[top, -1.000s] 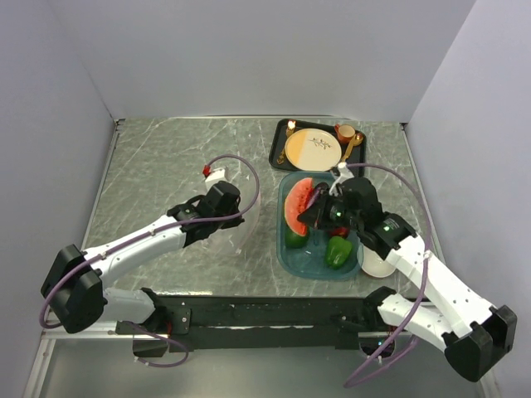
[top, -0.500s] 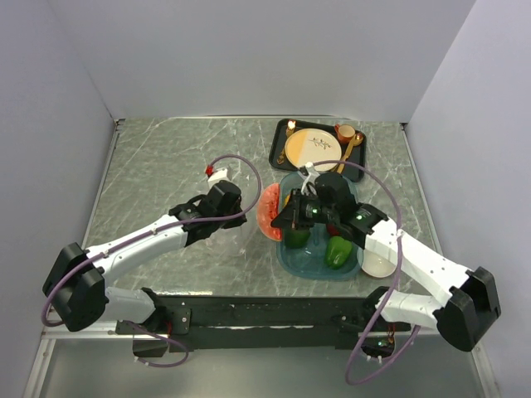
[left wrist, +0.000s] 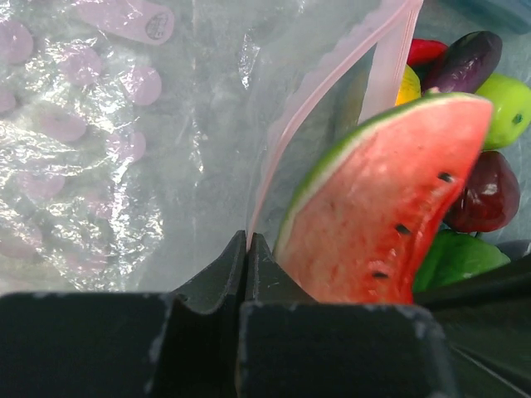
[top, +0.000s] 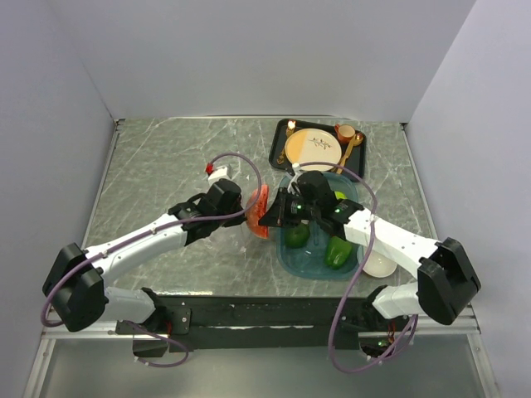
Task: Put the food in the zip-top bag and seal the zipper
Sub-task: Place the fake fruit in the zipper food storage bag.
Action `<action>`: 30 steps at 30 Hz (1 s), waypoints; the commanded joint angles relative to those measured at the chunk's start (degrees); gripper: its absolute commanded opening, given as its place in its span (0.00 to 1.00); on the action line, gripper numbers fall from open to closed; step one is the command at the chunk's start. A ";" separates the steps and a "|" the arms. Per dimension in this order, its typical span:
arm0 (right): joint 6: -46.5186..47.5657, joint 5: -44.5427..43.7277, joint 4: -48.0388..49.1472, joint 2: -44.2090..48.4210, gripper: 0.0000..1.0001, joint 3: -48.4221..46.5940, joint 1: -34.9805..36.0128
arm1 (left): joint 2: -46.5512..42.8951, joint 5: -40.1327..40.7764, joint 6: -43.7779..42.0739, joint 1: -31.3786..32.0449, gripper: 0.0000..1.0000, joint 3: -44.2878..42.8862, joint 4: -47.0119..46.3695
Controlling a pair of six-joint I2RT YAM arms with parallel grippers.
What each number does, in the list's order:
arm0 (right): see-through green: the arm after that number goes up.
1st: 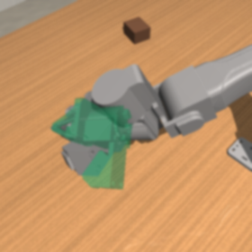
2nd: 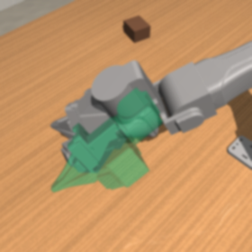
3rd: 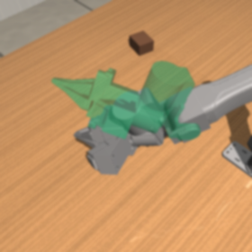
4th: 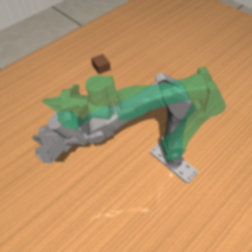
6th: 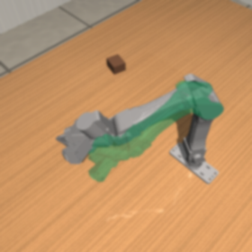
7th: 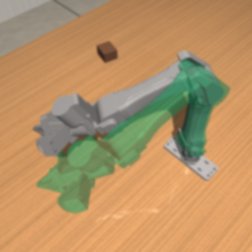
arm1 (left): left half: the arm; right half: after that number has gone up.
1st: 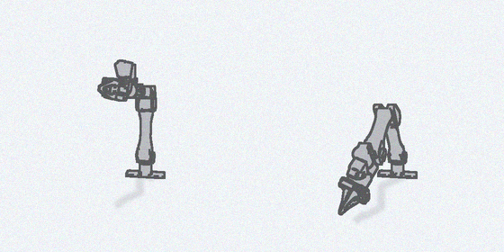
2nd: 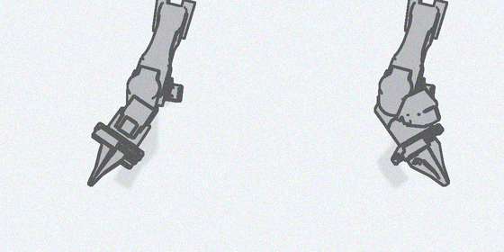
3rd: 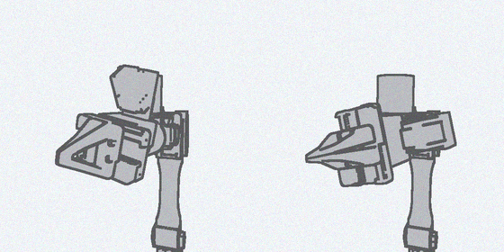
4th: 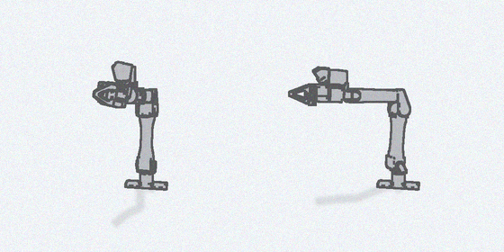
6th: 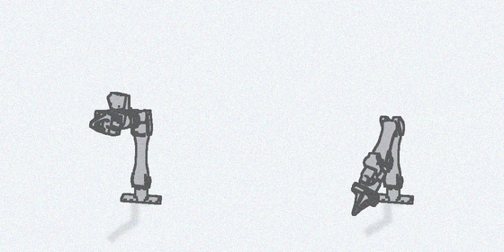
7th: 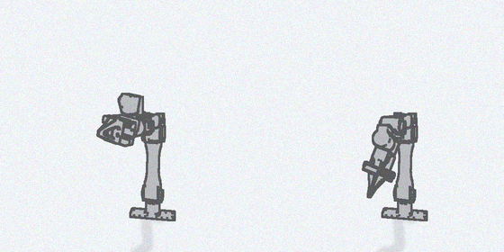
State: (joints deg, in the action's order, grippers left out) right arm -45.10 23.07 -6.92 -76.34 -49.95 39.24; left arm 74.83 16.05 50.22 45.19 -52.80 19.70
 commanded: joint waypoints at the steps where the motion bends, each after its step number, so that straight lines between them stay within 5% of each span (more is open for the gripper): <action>1: -1.92 -3.29 0.42 -0.83 0.00 -3.48 0.48 | -2.40 0.82 -0.30 -0.10 0.01 -1.17 -1.34; 21: 0.45 -5.67 -8.99 -10.14 0.04 -12.62 3.21 | -2.23 -0.32 -2.14 -0.10 0.01 -4.16 -0.02; 25: 0.19 -6.10 -8.29 -9.71 0.42 -12.63 3.21 | -2.67 0.12 -2.49 -0.10 0.01 -4.33 1.12; 30: 0.63 -10.83 -7.58 -2.53 0.70 -10.78 3.21 | -2.67 1.78 -1.70 -0.01 0.01 -4.24 2.97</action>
State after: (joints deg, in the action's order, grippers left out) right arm -45.32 16.71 -15.51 -85.89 -60.05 42.02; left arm 73.03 16.08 48.77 45.19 -54.94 21.65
